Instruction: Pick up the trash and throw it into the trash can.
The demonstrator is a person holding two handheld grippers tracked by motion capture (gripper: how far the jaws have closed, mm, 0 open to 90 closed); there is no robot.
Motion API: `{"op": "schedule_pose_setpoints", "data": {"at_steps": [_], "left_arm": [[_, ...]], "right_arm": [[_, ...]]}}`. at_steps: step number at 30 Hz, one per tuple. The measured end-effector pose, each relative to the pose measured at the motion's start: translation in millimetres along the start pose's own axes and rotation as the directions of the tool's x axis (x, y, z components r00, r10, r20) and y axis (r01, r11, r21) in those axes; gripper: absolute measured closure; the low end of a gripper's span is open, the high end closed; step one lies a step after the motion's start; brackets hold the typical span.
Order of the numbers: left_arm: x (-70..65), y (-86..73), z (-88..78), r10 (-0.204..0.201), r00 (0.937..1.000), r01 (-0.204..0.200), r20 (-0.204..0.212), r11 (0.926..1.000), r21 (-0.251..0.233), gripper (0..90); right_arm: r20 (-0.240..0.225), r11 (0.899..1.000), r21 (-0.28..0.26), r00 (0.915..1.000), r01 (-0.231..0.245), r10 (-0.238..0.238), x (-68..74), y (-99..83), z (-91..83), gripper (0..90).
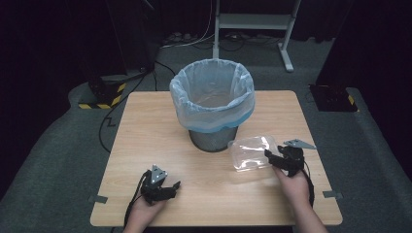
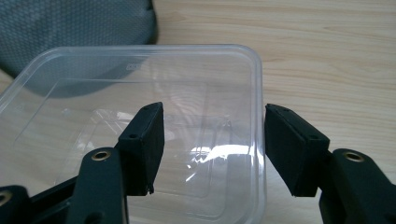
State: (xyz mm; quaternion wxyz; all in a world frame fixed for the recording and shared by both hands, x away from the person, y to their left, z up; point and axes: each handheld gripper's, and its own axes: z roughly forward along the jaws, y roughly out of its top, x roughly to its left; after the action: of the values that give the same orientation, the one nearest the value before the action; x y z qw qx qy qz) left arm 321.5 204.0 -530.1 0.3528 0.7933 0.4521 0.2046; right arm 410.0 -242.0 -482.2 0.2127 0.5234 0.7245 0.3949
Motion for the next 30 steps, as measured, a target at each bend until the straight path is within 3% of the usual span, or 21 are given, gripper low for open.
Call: {"op": "schedule_pose_setpoints", "data": {"at_steps": [1, 2, 10, 18, 21, 23, 24, 25, 28, 30], "left_arm": [[0.0, 0.0, 0.0, 0.0, 1.0, 0.0, 0.0, 1.0, 0.0, 26.3], [0.1, 0.0, 0.0, 0.001, 1.0, -0.001, 0.0, 1.0, 0.0, 26.3], [-0.4, -0.2, -0.3, -0.001, 1.0, 0.001, 0.002, 1.0, -0.002, 27.5], [-1.7, -1.3, -2.3, 0.002, 0.9999, -0.003, -0.012, 0.9997, -0.025, 35.4], [-2.7, -1.2, -5.8, 0.02, 0.9994, -0.021, -0.03, 0.9989, -0.042, 39.9], [-3.3, -0.4, -7.1, 0.012, 0.9996, -0.013, -0.026, 0.9988, -0.048, 41.7], [-4.3, 1.6, -9.2, -0.014, 0.9999, 0.014, -0.007, 0.9984, -0.054, 44.7], [-8.6, 5.2, -14.8, -0.042, 0.9985, 0.046, 0.036, 0.9939, -0.101, 47.7], [-25.5, 15.0, -21.8, 0.003, 0.9994, 0.001, 0.033, 0.9918, -0.128, 57.0], [-37.7, 20.1, -21.6, 0.031, 0.9987, -0.026, 0.04, 0.9916, -0.126, 63.6]], "right_arm": [[0.0, 1.0, 0.0, 1.0, 0.0, 0.0, 0.0, 0.0, 0.0, 39.2], [-0.009, 1.0, -0.008, 0.9999, 0.006, -0.006, 13.9, -4.4, -1.5, 39.2], [-0.041, 0.998, -0.031, 0.9977, 0.052, -0.053, 63.7, -15.5, -2.4, 39.2], [-0.088, 0.994, -0.045, 0.9903, 0.104, -0.108, 106.7, -19.0, 3.5, 38.6], [-0.089, 0.991, -0.047, 0.988, 0.123, -0.127, 112.6, -17.7, 5.0, 38.6], [-0.085, 0.991, -0.044, 0.9879, 0.127, -0.13, 113.7, -16.9, 4.8, 38.6], [-0.084, 0.99, -0.049, 0.9868, 0.134, -0.138, 113.4, -14.4, 2.0, 38.7], [-0.083, 0.989, -0.056, 0.9868, 0.134, -0.139, 112.6, -13.4, 0.1, 38.7], [-0.064, 0.985, -0.096, 0.9869, 0.141, -0.148, 106.1, -8.4, -10.3, 42.6], [-0.042, 0.983, -0.119, 0.9881, 0.142, -0.148, 97.5, -5.6, -16.5, 50.6]]}}
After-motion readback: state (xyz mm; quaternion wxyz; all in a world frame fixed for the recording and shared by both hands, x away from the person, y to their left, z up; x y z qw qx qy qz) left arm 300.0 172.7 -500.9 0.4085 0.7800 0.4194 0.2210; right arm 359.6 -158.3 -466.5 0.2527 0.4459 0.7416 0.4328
